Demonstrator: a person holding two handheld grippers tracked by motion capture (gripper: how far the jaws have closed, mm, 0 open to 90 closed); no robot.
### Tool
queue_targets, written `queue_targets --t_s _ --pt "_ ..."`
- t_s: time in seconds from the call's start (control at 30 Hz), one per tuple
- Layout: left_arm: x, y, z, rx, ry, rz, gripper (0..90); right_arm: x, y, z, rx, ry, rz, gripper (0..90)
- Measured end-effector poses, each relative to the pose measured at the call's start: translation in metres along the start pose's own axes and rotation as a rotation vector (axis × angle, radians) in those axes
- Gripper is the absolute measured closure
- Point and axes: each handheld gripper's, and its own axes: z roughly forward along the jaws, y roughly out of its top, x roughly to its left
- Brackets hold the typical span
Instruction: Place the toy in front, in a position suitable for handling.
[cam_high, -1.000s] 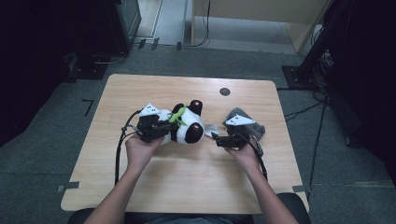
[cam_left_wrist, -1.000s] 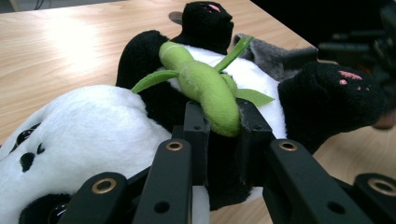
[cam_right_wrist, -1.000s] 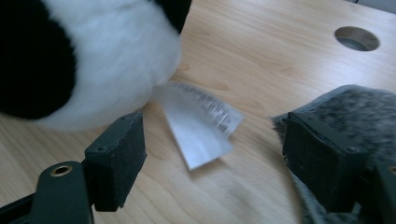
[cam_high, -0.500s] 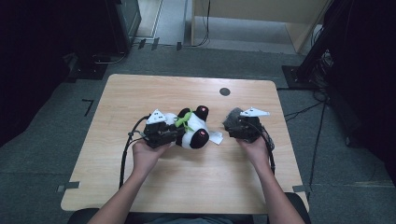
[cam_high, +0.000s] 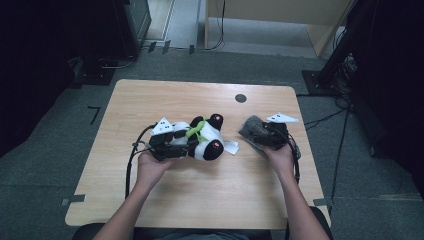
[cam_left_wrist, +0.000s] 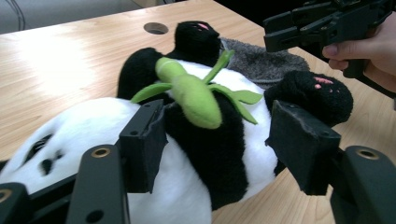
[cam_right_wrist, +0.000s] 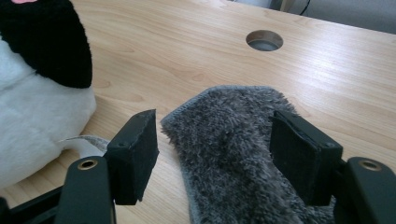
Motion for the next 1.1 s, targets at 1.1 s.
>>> queue_targets --t_s 1.1 --pt "0.045 -0.04 -0.039 0.019 0.076 -0.059 12.4 -0.03 -0.026 0.024 0.102 -0.005 0.038 36.3"
